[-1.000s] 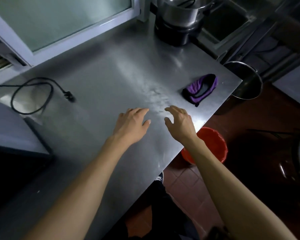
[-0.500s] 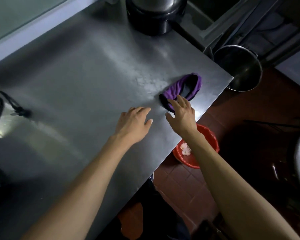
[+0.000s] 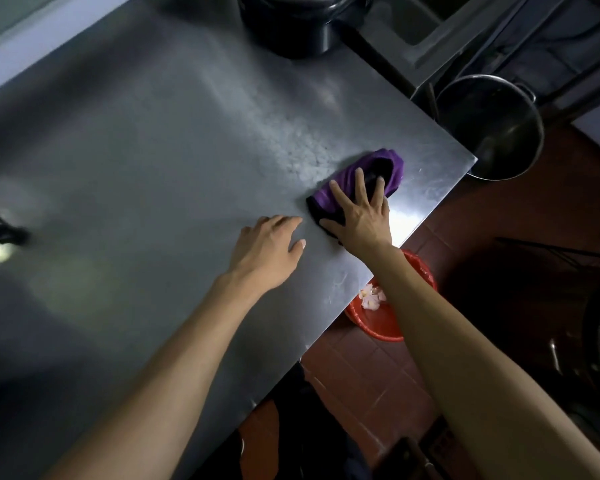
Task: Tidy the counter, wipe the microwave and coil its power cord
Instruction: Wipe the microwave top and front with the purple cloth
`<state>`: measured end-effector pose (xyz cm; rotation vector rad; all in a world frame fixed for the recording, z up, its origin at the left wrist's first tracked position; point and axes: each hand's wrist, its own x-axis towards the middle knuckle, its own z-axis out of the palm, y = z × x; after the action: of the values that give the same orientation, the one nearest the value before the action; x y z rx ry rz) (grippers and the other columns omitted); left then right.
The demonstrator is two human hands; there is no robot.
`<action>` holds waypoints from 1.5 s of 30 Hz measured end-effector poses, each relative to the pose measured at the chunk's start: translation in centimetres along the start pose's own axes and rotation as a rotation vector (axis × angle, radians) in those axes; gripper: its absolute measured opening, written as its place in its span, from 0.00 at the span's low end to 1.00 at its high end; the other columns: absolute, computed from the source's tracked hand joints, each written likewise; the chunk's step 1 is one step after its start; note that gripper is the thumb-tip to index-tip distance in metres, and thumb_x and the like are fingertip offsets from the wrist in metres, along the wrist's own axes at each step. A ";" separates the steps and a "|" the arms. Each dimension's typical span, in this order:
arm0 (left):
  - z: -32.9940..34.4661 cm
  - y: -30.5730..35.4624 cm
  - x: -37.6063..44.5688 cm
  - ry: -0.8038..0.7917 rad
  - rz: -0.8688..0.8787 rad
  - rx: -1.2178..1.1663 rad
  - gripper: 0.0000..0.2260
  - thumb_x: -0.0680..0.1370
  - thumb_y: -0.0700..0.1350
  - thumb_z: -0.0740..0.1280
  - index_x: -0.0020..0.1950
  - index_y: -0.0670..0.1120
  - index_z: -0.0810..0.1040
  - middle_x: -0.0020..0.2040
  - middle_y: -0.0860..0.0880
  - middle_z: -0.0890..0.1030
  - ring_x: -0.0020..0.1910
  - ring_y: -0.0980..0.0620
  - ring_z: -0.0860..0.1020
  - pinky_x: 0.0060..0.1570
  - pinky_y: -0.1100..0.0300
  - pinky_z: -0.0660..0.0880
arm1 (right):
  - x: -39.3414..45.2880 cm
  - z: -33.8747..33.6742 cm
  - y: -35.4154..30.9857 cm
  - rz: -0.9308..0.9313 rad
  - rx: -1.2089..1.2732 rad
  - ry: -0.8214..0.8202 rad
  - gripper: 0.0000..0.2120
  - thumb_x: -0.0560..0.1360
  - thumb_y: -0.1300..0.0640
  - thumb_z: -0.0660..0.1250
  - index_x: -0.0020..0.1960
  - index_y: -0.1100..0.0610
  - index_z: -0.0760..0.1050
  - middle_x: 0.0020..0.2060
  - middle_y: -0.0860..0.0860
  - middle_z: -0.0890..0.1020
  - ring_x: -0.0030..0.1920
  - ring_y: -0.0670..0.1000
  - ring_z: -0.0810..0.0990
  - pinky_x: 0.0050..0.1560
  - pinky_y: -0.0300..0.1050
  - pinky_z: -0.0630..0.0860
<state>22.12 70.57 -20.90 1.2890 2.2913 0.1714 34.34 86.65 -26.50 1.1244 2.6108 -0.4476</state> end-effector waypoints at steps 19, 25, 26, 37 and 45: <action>-1.5 -3.5 -2.9 0.037 -0.113 -0.026 0.21 0.82 0.54 0.61 0.74 0.50 0.70 0.70 0.49 0.76 0.66 0.45 0.73 0.63 0.46 0.71 | -1.8 1.8 -1.4 -0.125 0.371 0.378 0.25 0.68 0.65 0.76 0.65 0.59 0.78 0.64 0.60 0.76 0.60 0.65 0.71 0.62 0.61 0.71; -3.3 -7.5 -7.8 0.124 -0.201 -0.042 0.21 0.81 0.53 0.63 0.73 0.49 0.72 0.68 0.48 0.77 0.66 0.43 0.74 0.61 0.46 0.73 | -4.3 2.1 -9.2 -0.292 0.486 0.350 0.27 0.66 0.67 0.75 0.65 0.59 0.77 0.66 0.59 0.75 0.64 0.63 0.71 0.65 0.56 0.69; -3.6 -8.2 -8.9 0.139 -0.220 -0.047 0.21 0.81 0.53 0.63 0.72 0.49 0.72 0.68 0.48 0.77 0.65 0.43 0.74 0.61 0.46 0.73 | -4.9 2.0 -10.9 -0.329 0.493 0.343 0.27 0.67 0.67 0.74 0.66 0.58 0.77 0.67 0.58 0.75 0.65 0.62 0.70 0.66 0.57 0.70; -5.4 -18.0 -27.8 0.316 -0.461 -0.079 0.22 0.82 0.54 0.61 0.74 0.49 0.70 0.71 0.49 0.75 0.67 0.44 0.73 0.62 0.46 0.72 | -14.7 2.8 -28.7 -0.736 0.496 0.334 0.27 0.69 0.67 0.75 0.66 0.58 0.77 0.68 0.58 0.75 0.65 0.62 0.71 0.65 0.59 0.71; -5.4 -23.8 -44.3 0.475 -0.523 -0.106 0.21 0.82 0.54 0.62 0.74 0.48 0.70 0.68 0.48 0.77 0.64 0.44 0.75 0.59 0.45 0.74 | -26.1 3.5 -39.7 -0.887 0.465 0.367 0.28 0.67 0.69 0.74 0.66 0.59 0.77 0.68 0.57 0.75 0.66 0.62 0.71 0.66 0.56 0.70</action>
<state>20.14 21.58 -8.38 0.5996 2.8862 0.4449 22.80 42.32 -13.45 0.0340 3.3406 -1.1531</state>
